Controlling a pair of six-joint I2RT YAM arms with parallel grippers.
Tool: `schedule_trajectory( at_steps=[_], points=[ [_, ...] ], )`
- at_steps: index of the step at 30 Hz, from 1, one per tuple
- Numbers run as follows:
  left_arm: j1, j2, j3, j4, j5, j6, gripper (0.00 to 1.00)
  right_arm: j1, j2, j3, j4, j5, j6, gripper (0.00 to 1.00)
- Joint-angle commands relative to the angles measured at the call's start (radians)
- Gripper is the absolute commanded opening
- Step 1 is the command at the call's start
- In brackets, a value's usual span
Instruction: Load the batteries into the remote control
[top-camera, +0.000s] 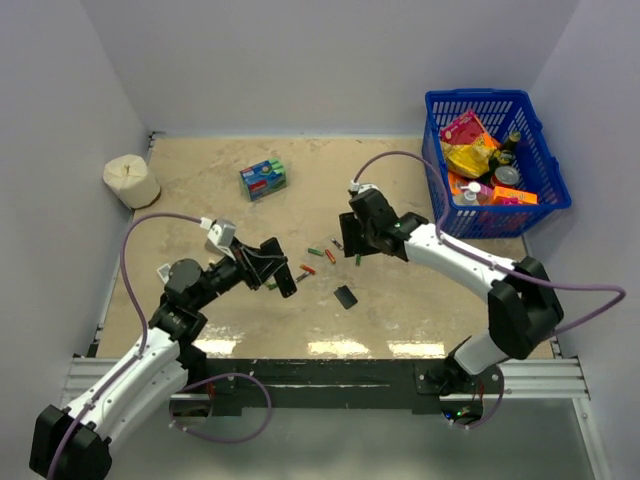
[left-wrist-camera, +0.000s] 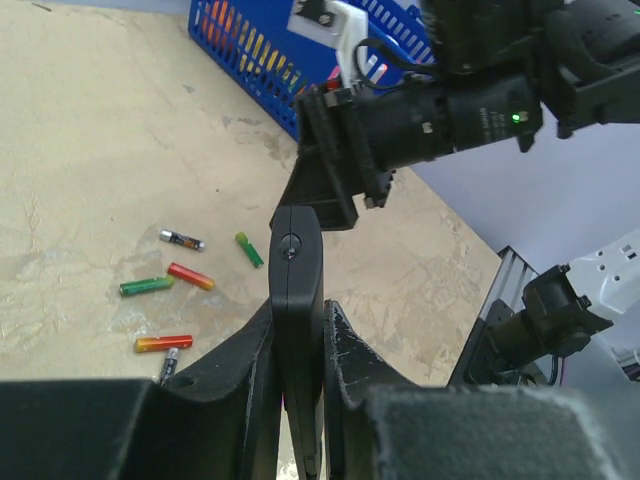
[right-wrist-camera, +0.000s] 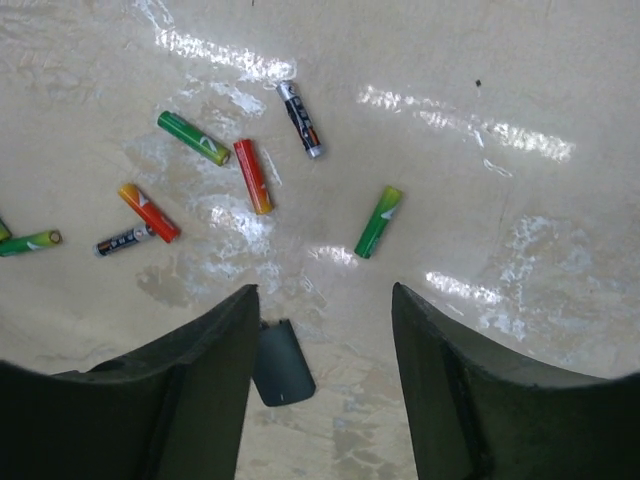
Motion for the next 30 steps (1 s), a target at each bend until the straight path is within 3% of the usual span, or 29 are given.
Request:
schedule_trajectory(
  at_steps=[1, 6, 12, 18, 30],
  points=[
    [0.019, -0.021, -0.070, 0.076, 0.020, 0.016, 0.00, -0.002, 0.105, 0.134, -0.021, -0.046, -0.056, 0.54],
    [0.031, -0.001, -0.159, 0.236, 0.037, -0.091, 0.00, 0.022, 0.206, 0.229, -0.046, -0.083, -0.105, 0.35],
    [0.043, 0.003, -0.188, 0.273, -0.018, -0.145, 0.00, 0.042, 0.298, 0.298, -0.070, -0.094, -0.148, 0.24],
    [0.043, -0.011, -0.180, 0.191, -0.098, -0.190, 0.00, 0.076, 0.361, 0.347, -0.092, -0.106, -0.171, 0.20],
    [0.043, -0.049, -0.159, 0.105, -0.098, -0.204, 0.00, 0.082, 0.463, 0.413, -0.127, -0.020, -0.200, 0.16]
  ],
)
